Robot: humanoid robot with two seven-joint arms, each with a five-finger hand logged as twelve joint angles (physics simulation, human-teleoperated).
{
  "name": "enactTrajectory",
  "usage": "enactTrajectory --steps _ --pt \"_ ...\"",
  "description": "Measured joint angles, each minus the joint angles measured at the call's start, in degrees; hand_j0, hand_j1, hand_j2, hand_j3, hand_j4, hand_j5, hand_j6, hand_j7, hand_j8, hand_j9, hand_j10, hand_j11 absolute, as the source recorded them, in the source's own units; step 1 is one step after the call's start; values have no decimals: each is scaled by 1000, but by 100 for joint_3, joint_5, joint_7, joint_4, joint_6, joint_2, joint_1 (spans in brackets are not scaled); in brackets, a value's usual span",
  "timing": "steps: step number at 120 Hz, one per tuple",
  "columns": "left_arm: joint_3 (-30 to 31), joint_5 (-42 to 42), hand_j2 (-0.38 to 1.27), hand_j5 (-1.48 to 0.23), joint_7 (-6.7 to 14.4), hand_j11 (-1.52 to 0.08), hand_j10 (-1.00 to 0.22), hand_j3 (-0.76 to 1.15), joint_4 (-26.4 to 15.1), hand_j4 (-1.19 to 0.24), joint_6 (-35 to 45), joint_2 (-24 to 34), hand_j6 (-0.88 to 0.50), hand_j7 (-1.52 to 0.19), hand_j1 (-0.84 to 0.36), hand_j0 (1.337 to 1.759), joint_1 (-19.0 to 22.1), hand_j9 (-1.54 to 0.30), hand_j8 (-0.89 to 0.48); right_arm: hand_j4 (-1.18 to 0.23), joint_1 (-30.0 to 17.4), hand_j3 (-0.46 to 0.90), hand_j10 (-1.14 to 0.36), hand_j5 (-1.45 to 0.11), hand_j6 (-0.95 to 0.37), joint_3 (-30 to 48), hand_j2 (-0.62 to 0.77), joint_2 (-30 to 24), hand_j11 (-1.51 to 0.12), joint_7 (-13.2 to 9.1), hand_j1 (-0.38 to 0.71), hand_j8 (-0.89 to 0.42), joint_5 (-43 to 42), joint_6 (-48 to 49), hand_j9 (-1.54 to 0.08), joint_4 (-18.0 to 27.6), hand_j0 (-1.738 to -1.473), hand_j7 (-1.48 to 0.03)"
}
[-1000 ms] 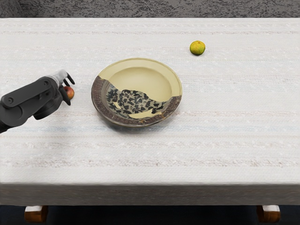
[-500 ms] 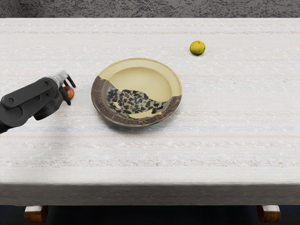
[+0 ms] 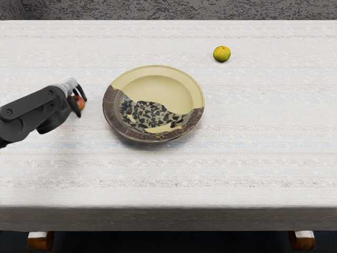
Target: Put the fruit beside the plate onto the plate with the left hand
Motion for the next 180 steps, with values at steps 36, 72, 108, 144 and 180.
enactTrajectory --steps 36,72,108,144,180 --pt "-242 -277 402 -1187 -4 -1132 -713 58 -1346 -682 -22 763 -338 -1161 -358 1651 -92 -1142 -320 0 0 0 0 0 1 -1 0 0 0 0 -349 1 0 0 0 0 -1658 0" --pt "-326 -495 460 -1248 -2 -1152 -711 13 -1707 -771 -37 570 -333 -1204 -364 1651 -294 -1172 -293 0 0 0 1 0 1 1 0 0 0 -3 -349 1 0 0 0 0 -1658 0" --pt "-335 -521 491 -1241 -4 -1160 -751 -9 -1724 -812 -39 233 -377 -1214 -347 1650 -489 -1163 -329 0 0 0 0 0 0 -1 0 0 0 -2 -349 0 0 0 0 0 -1658 0" --pt "-328 -653 481 -1239 -2 -1157 -762 -2 -1710 -823 -47 22 -377 -1218 -341 1651 -675 -1157 -338 0 0 0 0 0 1 -2 0 0 0 -3 -349 0 0 0 0 0 -1658 0" --pt "-305 -685 435 -1238 -4 -1156 -785 -1 -1229 -826 -103 -705 -394 -1215 -308 1651 -956 -1152 -355 0 0 0 0 0 0 -5 0 0 0 -2 -349 0 0 0 0 0 -1658 0"
